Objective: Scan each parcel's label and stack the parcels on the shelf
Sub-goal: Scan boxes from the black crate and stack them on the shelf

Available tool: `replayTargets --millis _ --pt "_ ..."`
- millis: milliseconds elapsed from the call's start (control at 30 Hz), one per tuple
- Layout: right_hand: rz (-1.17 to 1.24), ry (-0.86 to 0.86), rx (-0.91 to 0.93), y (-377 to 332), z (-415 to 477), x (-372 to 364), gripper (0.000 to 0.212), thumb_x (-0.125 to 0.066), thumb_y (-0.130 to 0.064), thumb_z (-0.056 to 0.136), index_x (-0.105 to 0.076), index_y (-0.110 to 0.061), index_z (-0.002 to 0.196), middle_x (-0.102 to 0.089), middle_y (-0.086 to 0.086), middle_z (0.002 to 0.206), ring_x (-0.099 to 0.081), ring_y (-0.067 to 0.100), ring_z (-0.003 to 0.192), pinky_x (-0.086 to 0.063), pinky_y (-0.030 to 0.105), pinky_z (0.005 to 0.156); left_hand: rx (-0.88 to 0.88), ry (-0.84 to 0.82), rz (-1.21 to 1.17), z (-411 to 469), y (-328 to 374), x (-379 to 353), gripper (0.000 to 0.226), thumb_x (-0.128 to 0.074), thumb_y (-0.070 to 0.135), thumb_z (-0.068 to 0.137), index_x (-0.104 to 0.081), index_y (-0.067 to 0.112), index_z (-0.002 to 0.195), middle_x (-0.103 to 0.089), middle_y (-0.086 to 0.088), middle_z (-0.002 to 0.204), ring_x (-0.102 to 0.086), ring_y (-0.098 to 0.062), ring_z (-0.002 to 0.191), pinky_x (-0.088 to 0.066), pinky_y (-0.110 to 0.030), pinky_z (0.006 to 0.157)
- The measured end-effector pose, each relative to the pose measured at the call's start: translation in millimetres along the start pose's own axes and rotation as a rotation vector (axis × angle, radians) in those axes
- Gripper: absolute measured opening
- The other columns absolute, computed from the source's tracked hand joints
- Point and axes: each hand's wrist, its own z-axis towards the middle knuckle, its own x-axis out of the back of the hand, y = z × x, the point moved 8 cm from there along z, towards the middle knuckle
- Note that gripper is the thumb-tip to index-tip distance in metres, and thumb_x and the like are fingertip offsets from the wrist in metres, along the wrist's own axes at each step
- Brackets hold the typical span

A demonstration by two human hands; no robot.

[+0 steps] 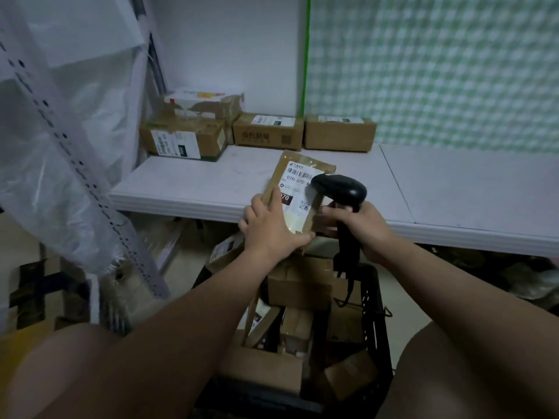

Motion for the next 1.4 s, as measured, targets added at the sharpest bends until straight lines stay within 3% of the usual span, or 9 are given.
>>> replayTargets --millis 100,200,300,400,633,800,967,1133,1400 --pt "0.09 -0.044 -0.064 1 9 3 0.025 -0.07 -0.015 0.086 -0.066 -0.005 0.108 -0.072 0.017 0.107 -0.07 0.032 0.1 -0.054 0.051 0.093 0.026 0.04 -0.129 13 9 0 0.118 -0.072 0.065 0.067 -0.002 0.02 0.151 -0.018 -0.012 0.148 -0.022 -0.032 0.135 -0.026 -0.048 0.11" --pt "0.202 0.019 -0.126 10 15 8 0.026 -0.069 -0.012 0.087 -0.065 -0.002 0.11 -0.07 0.022 0.11 -0.067 0.04 0.103 -0.052 0.054 0.094 0.141 -0.008 -0.368 28 -5 -5 0.097 -0.064 0.054 0.083 -0.009 0.011 0.151 -0.022 -0.014 0.149 -0.027 -0.031 0.136 -0.031 -0.041 0.109" --pt "0.169 0.088 -0.136 19 18 8 0.022 -0.071 -0.013 0.085 -0.067 -0.008 0.106 -0.073 0.013 0.1 -0.07 0.032 0.096 -0.055 0.046 0.09 0.239 -0.148 -0.717 28 -17 -19 0.068 -0.05 0.052 0.091 -0.03 0.014 0.145 -0.044 -0.007 0.139 -0.048 -0.023 0.121 -0.049 -0.032 0.088" --pt "0.098 0.129 -0.086 18 19 7 0.024 -0.071 -0.013 0.085 -0.066 -0.008 0.108 -0.07 0.004 0.089 -0.068 0.022 0.088 -0.055 0.034 0.077 0.288 -0.234 -0.867 24 -18 -25 0.05 -0.041 0.029 0.102 -0.022 0.019 0.147 -0.05 -0.002 0.131 -0.051 -0.014 0.104 -0.043 -0.019 0.063" --pt "0.07 0.193 -0.06 6 15 13 0.015 -0.07 -0.008 0.084 -0.065 -0.013 0.098 -0.069 0.006 0.091 -0.068 0.023 0.09 -0.056 0.033 0.074 0.269 -0.345 -1.019 17 -29 -22 0.064 -0.069 0.021 0.086 -0.031 0.031 0.136 -0.061 -0.004 0.121 -0.062 -0.021 0.106 -0.051 -0.046 0.093" --pt "-0.028 0.28 0.099 -28 6 30 0.006 -0.07 -0.011 0.083 -0.069 -0.007 0.088 -0.068 0.014 0.079 -0.068 0.02 0.073 -0.056 0.036 0.072 0.008 -0.18 -0.997 36 -8 13 0.094 -0.07 0.007 0.084 -0.01 0.041 0.149 -0.055 0.013 0.113 -0.06 -0.009 0.106 -0.055 -0.022 0.077" --pt "-0.076 0.272 0.205 -50 -4 35 0.018 -0.07 -0.016 0.085 -0.065 0.0 0.08 -0.062 0.015 0.066 -0.063 0.022 0.053 -0.053 0.03 0.056 -0.028 -0.093 -0.991 52 -2 15 0.1 -0.068 0.002 0.085 -0.002 0.038 0.151 -0.043 -0.006 0.146 -0.049 -0.021 0.129 -0.045 -0.038 0.103" --pt "-0.123 0.16 0.243 -53 -8 22 0.017 -0.069 -0.017 0.086 -0.066 -0.001 0.081 -0.061 0.011 0.06 -0.062 0.022 0.054 -0.055 0.034 0.057 -0.015 -0.052 -1.023 56 -11 4 0.099 -0.069 0.004 0.085 -0.003 0.041 0.149 -0.053 -0.009 0.138 -0.055 -0.019 0.123 -0.049 -0.038 0.099" --pt "-0.059 0.198 0.291 -64 -12 24 0.016 -0.069 -0.021 0.087 -0.067 -0.009 0.076 -0.062 0.017 0.063 -0.063 0.03 0.056 -0.056 0.036 0.059 -0.028 -0.054 -1.015 58 -12 1 0.1 -0.067 0.005 0.086 0.0 0.043 0.149 -0.05 -0.007 0.141 -0.052 -0.019 0.126 -0.048 -0.041 0.101"
